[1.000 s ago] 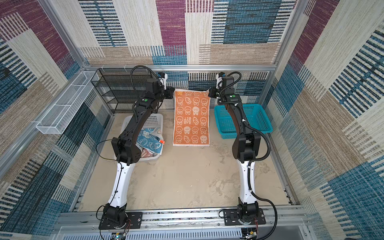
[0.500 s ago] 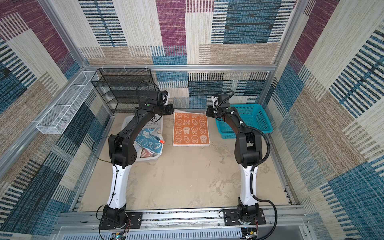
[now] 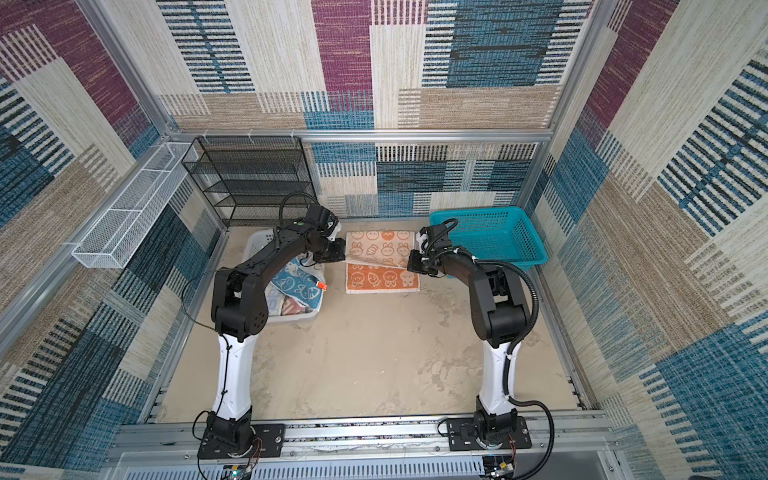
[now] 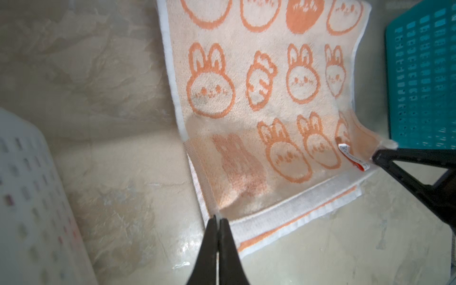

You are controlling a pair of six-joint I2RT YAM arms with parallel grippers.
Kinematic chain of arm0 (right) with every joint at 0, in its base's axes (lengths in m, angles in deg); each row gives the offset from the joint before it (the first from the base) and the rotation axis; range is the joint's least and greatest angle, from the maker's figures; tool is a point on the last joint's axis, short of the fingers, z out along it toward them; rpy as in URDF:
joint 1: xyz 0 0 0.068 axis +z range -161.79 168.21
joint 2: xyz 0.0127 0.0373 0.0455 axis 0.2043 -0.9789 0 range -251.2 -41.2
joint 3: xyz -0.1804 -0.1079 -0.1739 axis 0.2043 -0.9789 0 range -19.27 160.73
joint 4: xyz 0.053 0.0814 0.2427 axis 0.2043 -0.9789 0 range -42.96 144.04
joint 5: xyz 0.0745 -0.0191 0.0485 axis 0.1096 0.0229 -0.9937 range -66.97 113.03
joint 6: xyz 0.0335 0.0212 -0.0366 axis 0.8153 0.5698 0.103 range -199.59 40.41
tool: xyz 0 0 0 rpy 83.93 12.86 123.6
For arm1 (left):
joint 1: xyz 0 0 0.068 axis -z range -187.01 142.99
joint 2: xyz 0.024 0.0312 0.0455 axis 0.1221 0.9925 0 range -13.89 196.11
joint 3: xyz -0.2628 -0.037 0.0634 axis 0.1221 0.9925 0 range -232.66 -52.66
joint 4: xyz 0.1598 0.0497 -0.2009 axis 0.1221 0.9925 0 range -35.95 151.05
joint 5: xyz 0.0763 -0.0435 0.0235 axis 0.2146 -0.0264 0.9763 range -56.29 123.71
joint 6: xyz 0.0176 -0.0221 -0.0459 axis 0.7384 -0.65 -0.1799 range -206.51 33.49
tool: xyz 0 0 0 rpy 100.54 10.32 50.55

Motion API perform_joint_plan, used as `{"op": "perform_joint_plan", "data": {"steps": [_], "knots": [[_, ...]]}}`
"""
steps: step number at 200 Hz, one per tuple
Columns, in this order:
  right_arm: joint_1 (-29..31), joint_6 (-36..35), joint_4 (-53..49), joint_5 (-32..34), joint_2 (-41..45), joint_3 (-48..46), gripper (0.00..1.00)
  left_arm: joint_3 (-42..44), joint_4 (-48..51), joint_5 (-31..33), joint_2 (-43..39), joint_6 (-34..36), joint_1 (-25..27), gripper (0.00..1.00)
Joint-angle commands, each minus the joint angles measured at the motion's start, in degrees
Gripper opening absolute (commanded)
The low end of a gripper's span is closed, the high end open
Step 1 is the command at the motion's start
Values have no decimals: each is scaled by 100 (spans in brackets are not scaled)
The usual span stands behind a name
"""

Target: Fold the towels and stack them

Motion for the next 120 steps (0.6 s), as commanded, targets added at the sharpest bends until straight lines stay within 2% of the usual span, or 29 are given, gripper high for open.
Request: {"op": "perform_joint_plan", "data": {"steps": [1,52,120], "knots": [[-9,35,251,161,168,31,0,-32,195,83,-152,95,73,0],[-6,-82,-84,412,574,229,0,79,345,112,-491,77,273,0],[23,-60,106,588,630,-492,0,507,345,300,-318,-71,550,0]]}}
